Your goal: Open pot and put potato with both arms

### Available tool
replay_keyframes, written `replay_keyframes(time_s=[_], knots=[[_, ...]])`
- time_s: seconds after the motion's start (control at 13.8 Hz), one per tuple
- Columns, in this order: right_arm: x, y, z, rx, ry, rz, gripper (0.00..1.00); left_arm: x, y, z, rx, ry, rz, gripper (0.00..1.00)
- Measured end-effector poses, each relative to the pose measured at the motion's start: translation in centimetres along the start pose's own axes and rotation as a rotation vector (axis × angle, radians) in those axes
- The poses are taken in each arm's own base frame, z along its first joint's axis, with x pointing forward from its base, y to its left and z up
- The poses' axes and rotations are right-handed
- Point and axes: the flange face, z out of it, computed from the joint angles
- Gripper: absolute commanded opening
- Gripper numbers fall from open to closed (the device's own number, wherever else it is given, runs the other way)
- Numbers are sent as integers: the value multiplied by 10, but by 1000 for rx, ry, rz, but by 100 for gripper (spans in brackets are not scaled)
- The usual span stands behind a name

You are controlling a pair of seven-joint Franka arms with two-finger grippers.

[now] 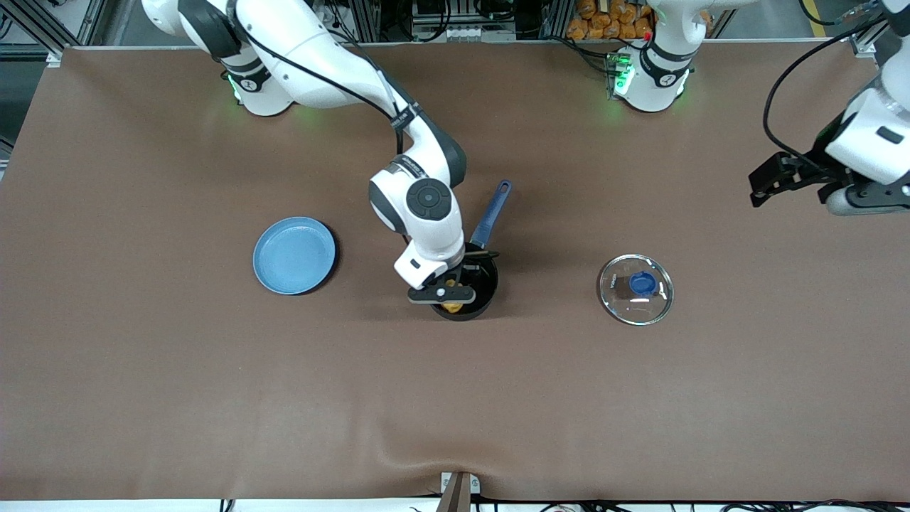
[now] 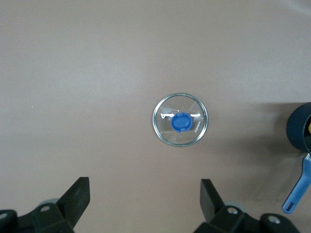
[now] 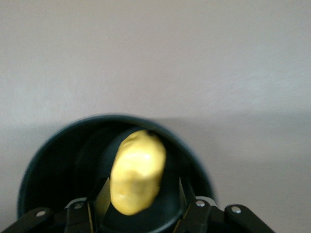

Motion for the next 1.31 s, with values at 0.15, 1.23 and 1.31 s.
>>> replay_keyframes(time_s=[0.15, 1.23, 1.31], knots=[[18, 21, -53, -12, -12, 37, 70, -1, -1, -3, 0, -2, -1, 100], [12, 403, -386, -45, -82, -158, 100, -22, -23, -23, -6, -36, 18, 100], [4, 428, -389, -48, -83, -149, 100, -23, -20, -22, -6, -44, 24, 100]])
